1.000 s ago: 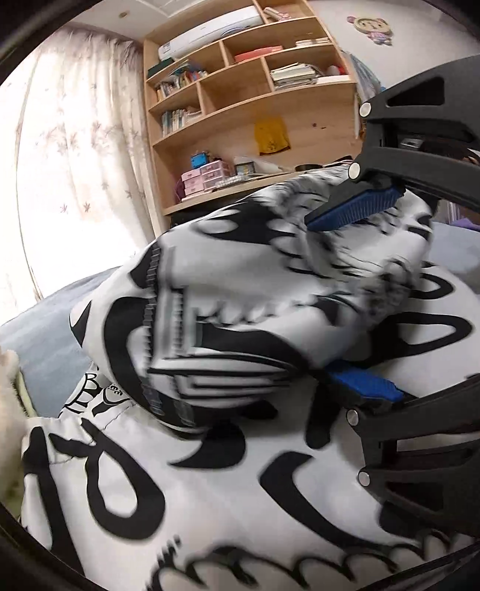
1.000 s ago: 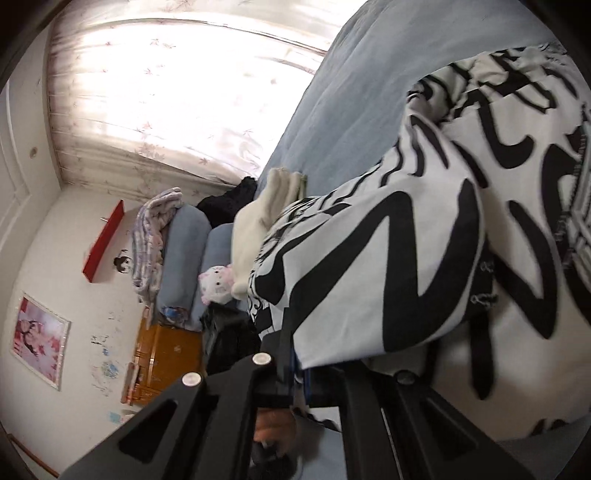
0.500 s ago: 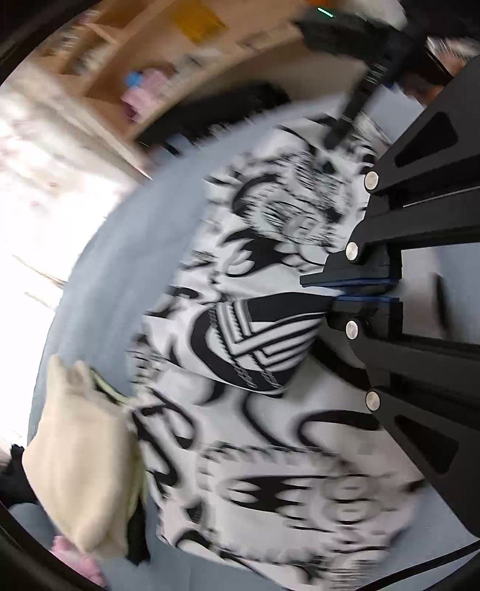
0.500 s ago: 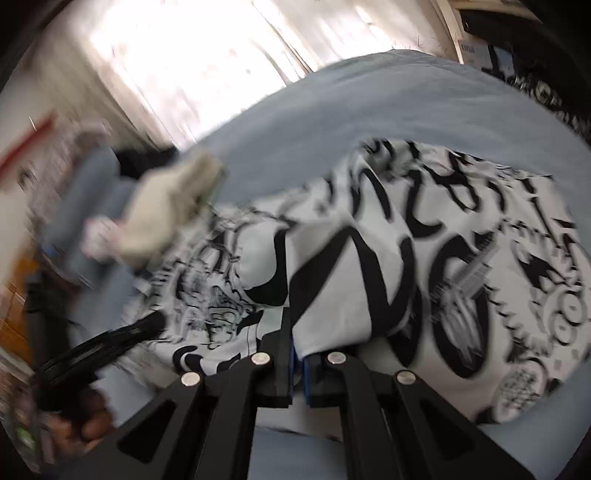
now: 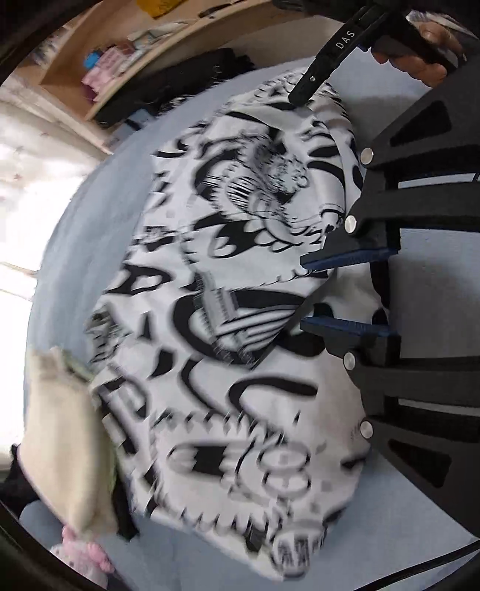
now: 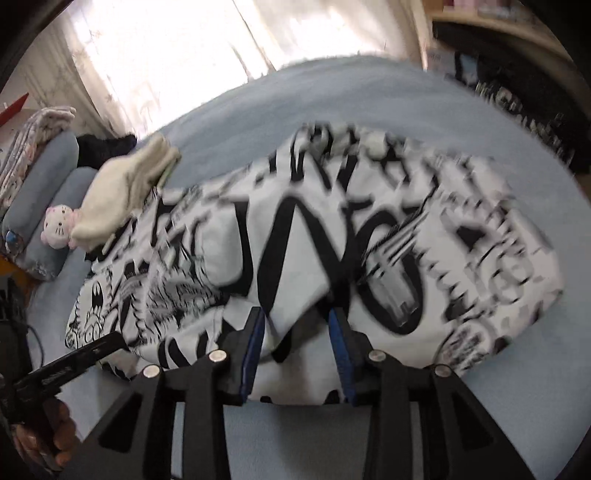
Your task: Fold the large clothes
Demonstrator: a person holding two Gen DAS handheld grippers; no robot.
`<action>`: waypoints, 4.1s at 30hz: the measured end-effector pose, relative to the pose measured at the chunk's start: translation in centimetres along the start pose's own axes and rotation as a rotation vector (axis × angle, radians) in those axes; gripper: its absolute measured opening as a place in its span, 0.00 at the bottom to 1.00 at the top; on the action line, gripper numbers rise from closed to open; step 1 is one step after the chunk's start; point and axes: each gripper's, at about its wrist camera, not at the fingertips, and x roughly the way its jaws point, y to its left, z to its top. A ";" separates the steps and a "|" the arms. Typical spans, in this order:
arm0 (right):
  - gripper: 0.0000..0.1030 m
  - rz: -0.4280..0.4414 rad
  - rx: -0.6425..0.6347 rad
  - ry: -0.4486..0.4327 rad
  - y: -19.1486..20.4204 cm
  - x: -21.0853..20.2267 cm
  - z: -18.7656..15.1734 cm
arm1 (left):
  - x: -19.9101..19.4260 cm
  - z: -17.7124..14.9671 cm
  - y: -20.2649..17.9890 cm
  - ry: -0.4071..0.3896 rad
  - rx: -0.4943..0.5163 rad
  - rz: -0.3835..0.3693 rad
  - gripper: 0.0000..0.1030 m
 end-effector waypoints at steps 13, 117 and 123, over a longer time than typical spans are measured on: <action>0.35 0.195 -0.141 -0.064 8.0 6.2 4.9 | 4.4 5.8 -3.0 -0.107 0.009 0.022 0.24; 0.17 -0.016 -0.244 -0.132 11.6 3.7 1.6 | 2.4 -2.9 11.9 -0.103 -0.444 -0.193 0.47; 0.14 -0.065 -0.235 -0.034 10.3 8.7 1.3 | 2.6 -0.6 11.5 -0.198 -0.447 -0.123 0.31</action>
